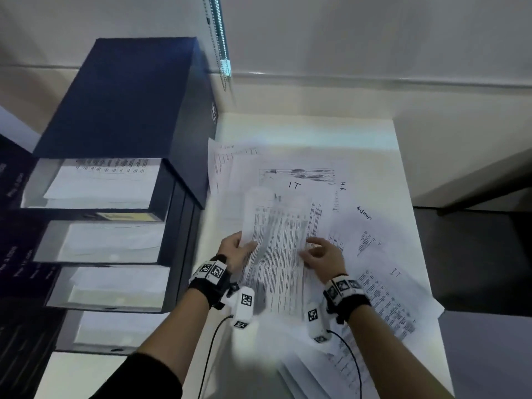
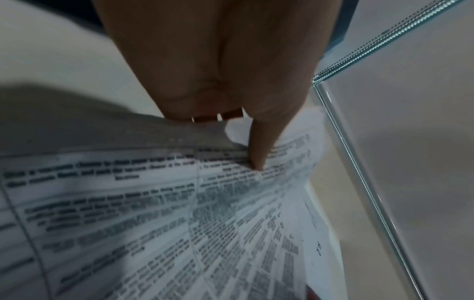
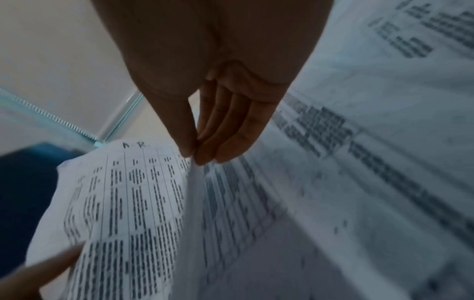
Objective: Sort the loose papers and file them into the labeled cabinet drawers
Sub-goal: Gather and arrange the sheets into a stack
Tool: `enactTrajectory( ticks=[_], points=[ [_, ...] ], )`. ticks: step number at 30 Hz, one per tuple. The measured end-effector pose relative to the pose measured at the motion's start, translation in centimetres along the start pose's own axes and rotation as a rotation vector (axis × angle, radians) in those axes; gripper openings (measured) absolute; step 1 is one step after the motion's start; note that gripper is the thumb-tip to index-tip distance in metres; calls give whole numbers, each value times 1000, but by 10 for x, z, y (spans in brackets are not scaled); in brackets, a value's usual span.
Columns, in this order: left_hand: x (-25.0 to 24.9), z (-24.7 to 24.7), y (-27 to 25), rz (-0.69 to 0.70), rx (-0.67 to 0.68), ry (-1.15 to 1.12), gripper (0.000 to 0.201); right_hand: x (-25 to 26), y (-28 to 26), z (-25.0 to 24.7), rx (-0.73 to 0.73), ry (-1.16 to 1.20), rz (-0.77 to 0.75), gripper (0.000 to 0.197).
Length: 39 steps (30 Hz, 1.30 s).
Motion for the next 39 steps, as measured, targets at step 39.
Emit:
enactTrajectory(
  ticks=[39],
  points=[
    [10, 113, -25, -56, -45, 760, 36, -127, -110, -138, -498, 110, 332, 15]
  ],
)
Point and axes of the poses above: each hand's wrist, its own y-axis towards the middle knuckle, its own z-axis out of the palm, x = y × z, the point moved 6 cm from there along y, towards the middle knuckle, and after that the axes turned 11 degrees about x, right-handed, at the moved point
